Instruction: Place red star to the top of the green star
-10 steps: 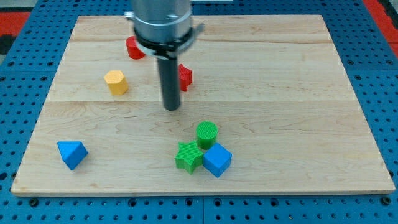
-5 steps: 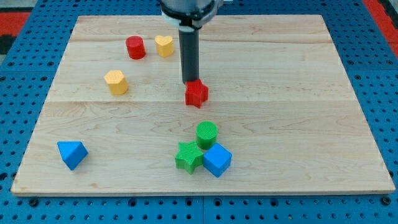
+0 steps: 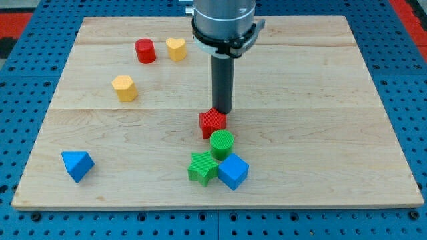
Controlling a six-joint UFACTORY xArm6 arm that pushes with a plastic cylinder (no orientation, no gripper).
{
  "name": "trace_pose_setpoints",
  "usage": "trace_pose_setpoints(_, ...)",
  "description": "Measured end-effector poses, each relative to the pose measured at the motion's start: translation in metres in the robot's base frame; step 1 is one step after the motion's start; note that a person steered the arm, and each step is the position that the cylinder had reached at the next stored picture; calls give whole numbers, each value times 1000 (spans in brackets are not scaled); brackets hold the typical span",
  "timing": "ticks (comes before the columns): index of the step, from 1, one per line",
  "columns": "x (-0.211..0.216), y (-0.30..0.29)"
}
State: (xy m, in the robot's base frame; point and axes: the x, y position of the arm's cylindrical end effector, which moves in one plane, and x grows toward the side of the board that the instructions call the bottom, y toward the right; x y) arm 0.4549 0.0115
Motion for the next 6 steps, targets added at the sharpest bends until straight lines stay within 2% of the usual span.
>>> trace_pose_setpoints(2,15,-30)
trace_pose_setpoints(4,-36,-48)
trace_pose_setpoints(6,19,-25)
